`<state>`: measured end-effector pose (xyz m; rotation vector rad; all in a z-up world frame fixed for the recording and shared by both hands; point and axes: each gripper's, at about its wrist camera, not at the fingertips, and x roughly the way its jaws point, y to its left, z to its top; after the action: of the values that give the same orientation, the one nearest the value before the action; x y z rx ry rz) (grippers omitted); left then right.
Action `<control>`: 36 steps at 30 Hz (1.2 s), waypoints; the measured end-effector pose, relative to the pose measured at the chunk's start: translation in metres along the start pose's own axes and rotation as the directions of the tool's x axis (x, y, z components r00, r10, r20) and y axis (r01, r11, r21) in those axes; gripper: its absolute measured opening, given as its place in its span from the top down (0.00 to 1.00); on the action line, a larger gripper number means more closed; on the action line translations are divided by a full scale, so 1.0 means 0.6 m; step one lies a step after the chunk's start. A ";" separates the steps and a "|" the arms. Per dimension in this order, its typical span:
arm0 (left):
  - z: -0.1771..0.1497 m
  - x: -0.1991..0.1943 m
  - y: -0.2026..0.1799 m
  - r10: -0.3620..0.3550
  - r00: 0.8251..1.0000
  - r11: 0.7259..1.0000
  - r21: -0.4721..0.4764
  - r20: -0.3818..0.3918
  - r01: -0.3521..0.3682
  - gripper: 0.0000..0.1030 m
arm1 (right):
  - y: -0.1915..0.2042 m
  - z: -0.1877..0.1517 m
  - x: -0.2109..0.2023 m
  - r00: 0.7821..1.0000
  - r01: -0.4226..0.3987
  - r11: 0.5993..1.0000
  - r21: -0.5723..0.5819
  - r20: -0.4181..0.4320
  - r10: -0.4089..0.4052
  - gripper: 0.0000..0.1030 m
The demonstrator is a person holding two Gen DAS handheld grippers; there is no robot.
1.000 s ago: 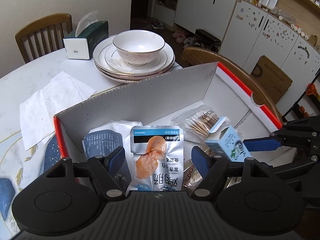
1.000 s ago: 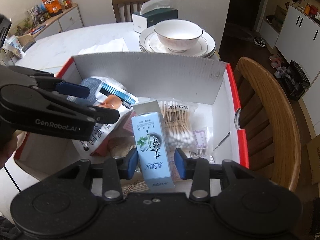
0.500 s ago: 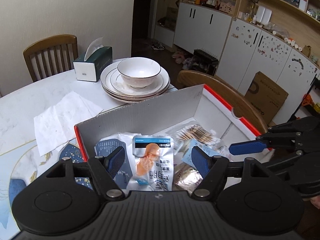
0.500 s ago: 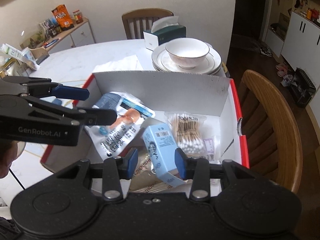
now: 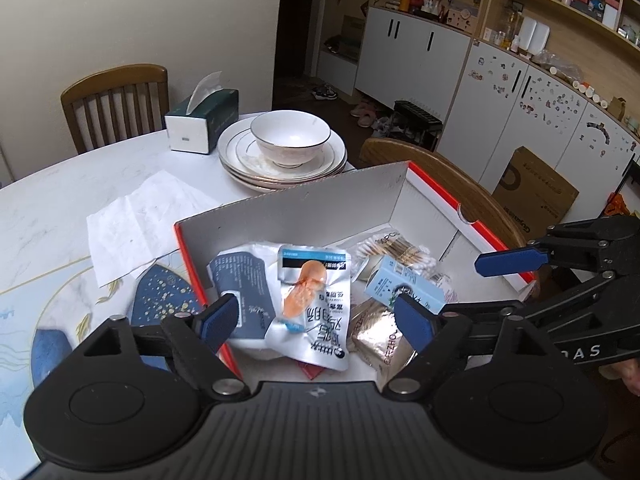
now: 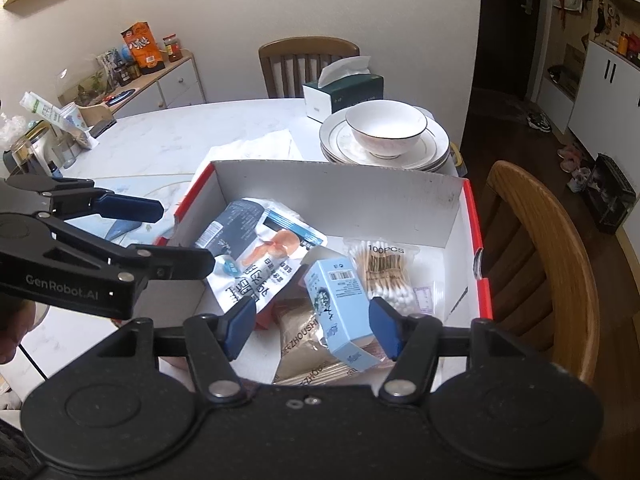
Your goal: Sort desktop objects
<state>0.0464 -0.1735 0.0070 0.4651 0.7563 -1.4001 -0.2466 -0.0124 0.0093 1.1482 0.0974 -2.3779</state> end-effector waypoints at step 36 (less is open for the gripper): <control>-0.033 -0.092 -0.022 -0.048 0.997 0.991 0.128 0.053 0.041 0.00 | 0.029 -0.030 -0.083 0.995 -0.024 1.000 0.010 0.098 0.022 0.34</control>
<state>0.0297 -0.1225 0.0344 0.5086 0.6379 -1.5029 -0.1996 -0.0031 0.0379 1.0299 0.0377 -2.4125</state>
